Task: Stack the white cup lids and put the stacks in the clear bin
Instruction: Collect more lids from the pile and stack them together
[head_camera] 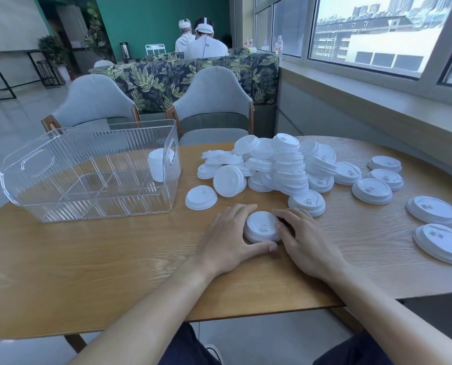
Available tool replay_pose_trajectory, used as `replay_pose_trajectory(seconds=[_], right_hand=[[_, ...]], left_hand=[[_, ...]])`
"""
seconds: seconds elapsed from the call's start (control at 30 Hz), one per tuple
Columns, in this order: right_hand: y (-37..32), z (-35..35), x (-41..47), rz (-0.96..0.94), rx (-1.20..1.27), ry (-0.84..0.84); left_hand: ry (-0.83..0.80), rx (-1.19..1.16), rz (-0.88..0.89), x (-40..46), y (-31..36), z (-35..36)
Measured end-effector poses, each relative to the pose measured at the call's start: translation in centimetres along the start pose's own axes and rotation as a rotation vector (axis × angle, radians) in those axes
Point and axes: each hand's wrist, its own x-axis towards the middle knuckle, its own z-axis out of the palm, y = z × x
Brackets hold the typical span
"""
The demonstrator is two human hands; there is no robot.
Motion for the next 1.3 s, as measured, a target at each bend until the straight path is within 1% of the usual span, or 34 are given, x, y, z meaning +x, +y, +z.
replay_pose_trajectory(seconds=[0.07,0.17,0.23,0.33,0.37,0.5,0.73,1.17,1.3], right_hand=[[-0.2,-0.1,-0.1,0.016,0.029,0.013],[-0.3,-0.2,-0.2,0.042,0.056,0.015],[-0.4,-0.3,-0.3,0.055,0.05,-0.006],[-0.6,-0.5,-0.4,0.062,0.02,-0.046],[-0.7,-0.5,-0.4,0.06,0.01,-0.056],[-0.7,-0.6,-0.4,0.037,-0.026,-0.083],[-0.9,-0.5,-0.2,0.033,-0.05,-0.094],[-0.9,-0.4,-0.2,0.035,-0.047,-0.085],[-0.9,-0.4,-0.2,0.034,-0.046,-0.085]], left_hand=[[0.022,-0.091,-0.034,-0.2,0.0,-0.2],[0.169,-0.228,-0.082,-0.5,-0.5,-0.5],[0.284,-0.226,-0.106,-0.4,-1.3,-1.0],[0.396,-0.109,-0.139,0.0,-3.8,-2.0],[0.399,-0.073,-0.16,0.2,-5.0,-2.4],[0.3,-0.024,-0.291,0.8,-7.6,-3.5],[0.221,0.075,-0.374,2.4,-7.8,-3.2],[0.274,0.052,-0.409,3.2,-7.5,-3.3],[0.216,0.055,-0.393,2.5,-6.7,-3.4]])
